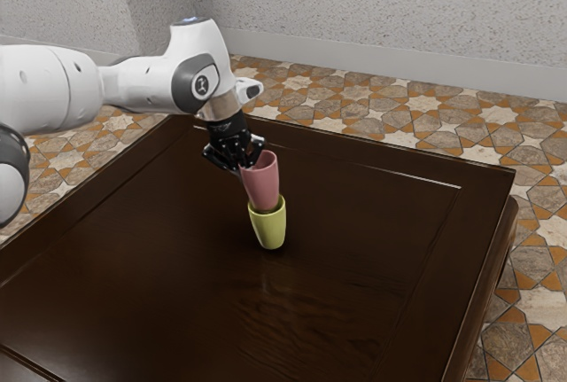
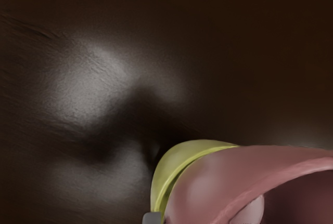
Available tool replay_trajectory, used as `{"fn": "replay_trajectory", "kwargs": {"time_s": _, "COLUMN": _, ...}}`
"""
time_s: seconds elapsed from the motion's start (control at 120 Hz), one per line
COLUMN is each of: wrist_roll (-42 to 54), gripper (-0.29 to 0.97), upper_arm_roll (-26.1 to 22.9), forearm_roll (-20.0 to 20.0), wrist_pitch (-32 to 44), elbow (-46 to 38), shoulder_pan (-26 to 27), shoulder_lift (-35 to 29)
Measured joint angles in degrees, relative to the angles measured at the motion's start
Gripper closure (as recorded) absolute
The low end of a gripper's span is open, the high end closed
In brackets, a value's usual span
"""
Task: Place the left cup onto the right cup
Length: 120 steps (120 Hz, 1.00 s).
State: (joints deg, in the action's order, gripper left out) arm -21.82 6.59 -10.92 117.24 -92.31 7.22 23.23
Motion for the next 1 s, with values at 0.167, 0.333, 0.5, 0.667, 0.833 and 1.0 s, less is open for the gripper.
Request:
{"fn": "replay_trajectory", "kwargs": {"time_s": 0.167, "wrist_roll": -0.1, "gripper": 0.77, "upper_arm_roll": 0.0, "forearm_roll": -0.2, "wrist_pitch": 0.2, "elbow": 0.1, "shoulder_pan": 0.0, "shoulder_lift": 0.5}}
{"fn": "replay_trajectory", "kwargs": {"time_s": 0.333, "wrist_roll": -0.1, "gripper": 0.41, "upper_arm_roll": 0.0, "forearm_roll": -1.2, "wrist_pitch": 0.3, "elbow": 0.1, "shoulder_pan": 0.0, "shoulder_lift": 0.5}}
{"fn": "replay_trajectory", "kwargs": {"time_s": 0.5, "wrist_roll": -0.2, "gripper": 0.19, "upper_arm_roll": -0.1, "forearm_roll": -1.6, "wrist_pitch": 0.4, "elbow": 0.6, "shoulder_pan": 0.0, "shoulder_lift": 0.5}}
{"fn": "replay_trajectory", "kwargs": {"time_s": 0.667, "wrist_roll": -0.3, "gripper": 0.10, "upper_arm_roll": -0.1, "forearm_roll": -1.7, "wrist_pitch": 0.2, "elbow": 1.1, "shoulder_pan": 0.1, "shoulder_lift": -0.1}}
{"fn": "replay_trajectory", "kwargs": {"time_s": 0.833, "wrist_roll": -0.1, "gripper": 0.05, "upper_arm_roll": 0.0, "forearm_roll": -1.2, "wrist_pitch": -0.7, "elbow": 2.6, "shoulder_pan": 0.0, "shoulder_lift": -1.7}}
{"fn": "replay_trajectory", "kwargs": {"time_s": 1.0, "wrist_roll": 2.5, "gripper": 0.03, "upper_arm_roll": -2.5, "forearm_roll": 4.3, "wrist_pitch": -8.3, "elbow": 3.9, "shoulder_pan": 1.5, "shoulder_lift": -10.5}}
